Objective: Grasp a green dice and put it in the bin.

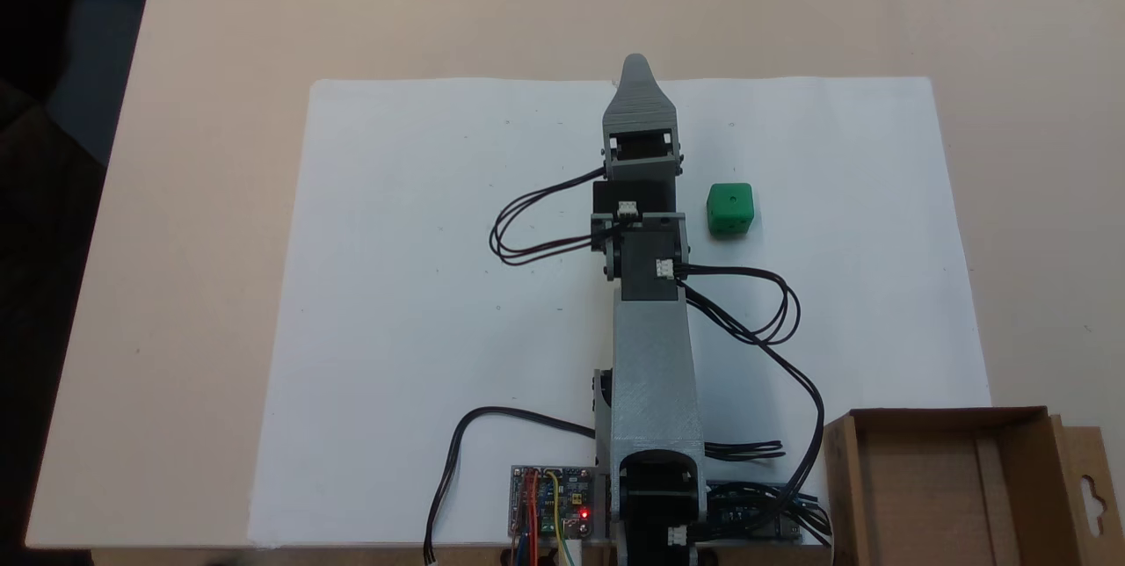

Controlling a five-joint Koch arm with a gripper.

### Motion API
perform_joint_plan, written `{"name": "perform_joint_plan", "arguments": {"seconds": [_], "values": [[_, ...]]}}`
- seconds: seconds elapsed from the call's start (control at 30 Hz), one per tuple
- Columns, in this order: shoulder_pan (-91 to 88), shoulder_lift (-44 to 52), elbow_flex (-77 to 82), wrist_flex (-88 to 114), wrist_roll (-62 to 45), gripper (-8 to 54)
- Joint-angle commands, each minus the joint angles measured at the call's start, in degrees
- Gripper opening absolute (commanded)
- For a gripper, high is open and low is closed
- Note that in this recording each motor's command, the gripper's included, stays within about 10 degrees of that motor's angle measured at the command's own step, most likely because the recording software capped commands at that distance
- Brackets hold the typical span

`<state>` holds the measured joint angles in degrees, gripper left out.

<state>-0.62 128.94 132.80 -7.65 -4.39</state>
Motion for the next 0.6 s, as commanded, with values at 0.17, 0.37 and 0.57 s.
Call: {"name": "perform_joint_plan", "arguments": {"seconds": [0.17,0.37,0.57], "values": [[0.97,-4.66,-15.47,27.31,5.36,43.5],[5.71,-15.56,-24.43,44.63,5.89,43.5],[11.60,-31.11,-37.27,58.71,5.80,44.2]]}}
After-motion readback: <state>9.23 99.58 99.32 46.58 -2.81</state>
